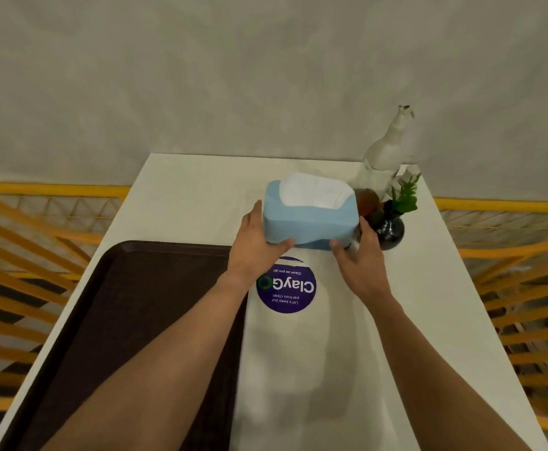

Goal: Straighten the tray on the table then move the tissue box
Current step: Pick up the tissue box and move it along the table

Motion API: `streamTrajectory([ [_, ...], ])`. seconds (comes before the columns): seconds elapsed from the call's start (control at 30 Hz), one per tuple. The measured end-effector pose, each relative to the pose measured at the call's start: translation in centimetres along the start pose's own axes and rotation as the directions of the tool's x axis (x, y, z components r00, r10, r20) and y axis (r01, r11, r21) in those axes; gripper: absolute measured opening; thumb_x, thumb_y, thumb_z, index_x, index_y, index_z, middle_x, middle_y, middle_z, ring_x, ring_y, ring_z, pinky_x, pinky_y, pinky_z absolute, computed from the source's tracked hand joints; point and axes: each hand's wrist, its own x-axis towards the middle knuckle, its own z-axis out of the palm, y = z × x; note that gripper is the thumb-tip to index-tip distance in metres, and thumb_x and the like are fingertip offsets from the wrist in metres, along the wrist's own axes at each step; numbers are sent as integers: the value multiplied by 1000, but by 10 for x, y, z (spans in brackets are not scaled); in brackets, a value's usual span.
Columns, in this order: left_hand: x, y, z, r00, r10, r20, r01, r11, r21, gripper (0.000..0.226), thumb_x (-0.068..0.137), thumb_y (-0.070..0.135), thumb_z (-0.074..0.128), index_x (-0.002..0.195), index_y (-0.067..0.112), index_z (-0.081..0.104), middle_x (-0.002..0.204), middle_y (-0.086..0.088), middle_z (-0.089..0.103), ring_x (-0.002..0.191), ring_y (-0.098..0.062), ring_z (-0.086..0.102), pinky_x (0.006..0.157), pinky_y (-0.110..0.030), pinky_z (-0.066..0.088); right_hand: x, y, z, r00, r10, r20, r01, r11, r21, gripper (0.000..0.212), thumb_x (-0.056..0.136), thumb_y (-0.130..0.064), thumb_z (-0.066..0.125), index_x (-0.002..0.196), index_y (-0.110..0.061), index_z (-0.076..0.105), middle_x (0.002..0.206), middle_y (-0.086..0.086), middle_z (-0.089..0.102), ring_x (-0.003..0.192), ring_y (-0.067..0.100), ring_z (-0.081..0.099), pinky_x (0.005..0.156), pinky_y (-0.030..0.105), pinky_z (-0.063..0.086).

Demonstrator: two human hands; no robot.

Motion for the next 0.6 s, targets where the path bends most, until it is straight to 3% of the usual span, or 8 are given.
streamTrajectory([
  [0.13,9,-3,7,1000,1,27,0,999,-33,95,75,45,86,151,22,34,141,-5,55,129,-23,53,93,-29,42,3,9,4,998,22,56,-23,1000,18,74,92,-45,69,153,-39,28,150,-9,47,133,12,47,105,33,42],
  [0.23,12,-8,10,1000,13,13,-12,995,-95,78,77,39,86,142,20,47,132,-1,64,120,-19,60,91,-29,51,5,9,3,998,-8,68,6,1000,27,74,90,-42,70,153,-34,31,145,-7,52,130,14,51,103,33,45],
  [0.37,13,-8,11,1000,-16,-19,13,993,-116,67,79,33,85,136,15,55,127,-4,66,116,-22,61,95,-42,56,9,11,5,999,-17,38,17,1000,-5,72,91,-37,72,151,-32,33,143,-7,54,126,11,52,99,29,45],
  [0.6,19,-4,9,999,-32,-29,28,991,-129,60,81,26,83,134,11,57,124,-10,66,112,-27,64,95,-48,57,11,14,11,999,32,4,-32,999,-40,71,91,-37,72,150,-35,33,145,-6,53,129,19,53,105,44,49],
])
